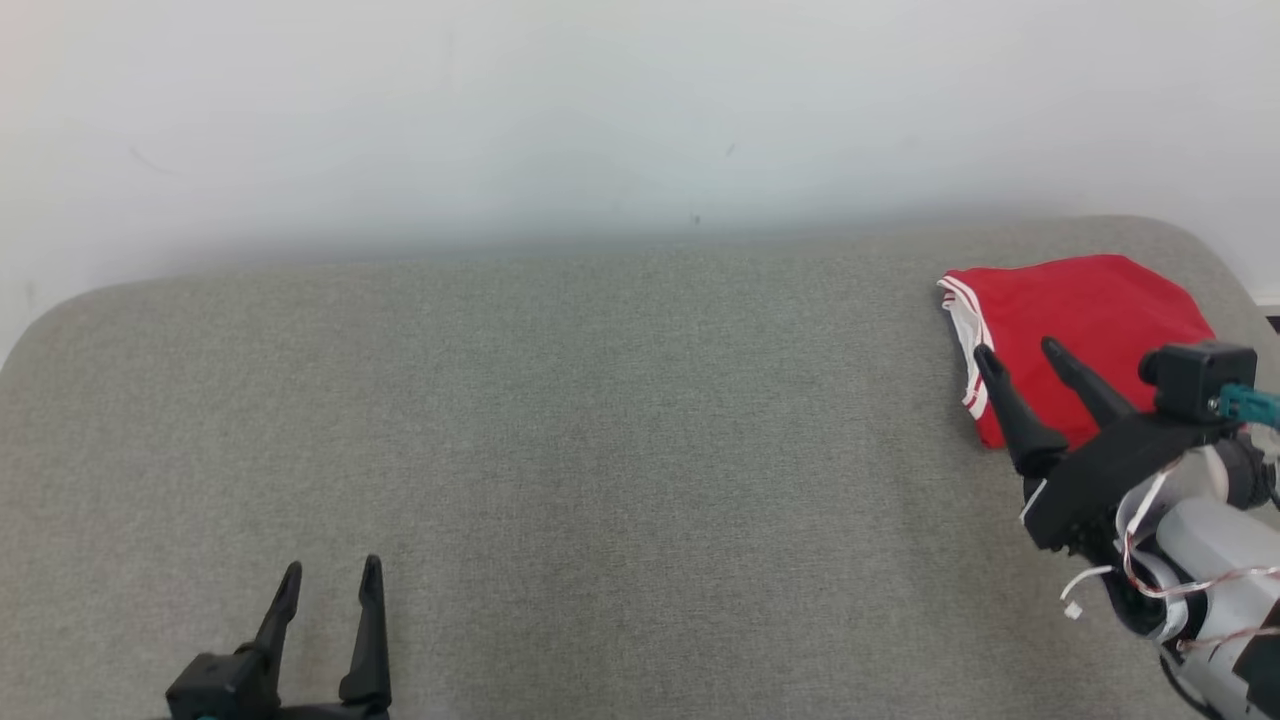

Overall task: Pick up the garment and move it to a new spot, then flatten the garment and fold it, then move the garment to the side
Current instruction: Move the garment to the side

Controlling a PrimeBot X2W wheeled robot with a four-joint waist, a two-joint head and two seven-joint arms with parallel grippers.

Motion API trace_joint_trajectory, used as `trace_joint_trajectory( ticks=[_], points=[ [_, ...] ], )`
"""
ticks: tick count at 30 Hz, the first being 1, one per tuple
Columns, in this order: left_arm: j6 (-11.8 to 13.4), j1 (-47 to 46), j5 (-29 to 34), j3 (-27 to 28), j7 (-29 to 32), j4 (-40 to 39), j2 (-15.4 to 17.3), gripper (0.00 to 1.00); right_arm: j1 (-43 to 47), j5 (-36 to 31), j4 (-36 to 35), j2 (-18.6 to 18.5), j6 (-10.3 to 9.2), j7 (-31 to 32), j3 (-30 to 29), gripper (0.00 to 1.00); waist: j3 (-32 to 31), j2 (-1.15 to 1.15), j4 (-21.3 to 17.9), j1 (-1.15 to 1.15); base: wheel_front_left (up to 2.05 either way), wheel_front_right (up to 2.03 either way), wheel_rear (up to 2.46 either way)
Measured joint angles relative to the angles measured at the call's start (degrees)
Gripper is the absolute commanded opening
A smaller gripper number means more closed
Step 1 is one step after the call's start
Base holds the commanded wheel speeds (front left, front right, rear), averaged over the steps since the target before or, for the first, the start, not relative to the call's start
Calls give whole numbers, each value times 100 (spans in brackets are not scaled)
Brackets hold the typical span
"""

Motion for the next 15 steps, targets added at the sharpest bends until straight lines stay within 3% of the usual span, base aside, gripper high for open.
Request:
trace_joint_trajectory(
  ticks=[15],
  points=[
    [2,233,-100,211,-3,-153,-121,100,1622,-1123,-840,78,-86,0,-1254,100,-231,1,-175,1,0,0,0]
  ],
)
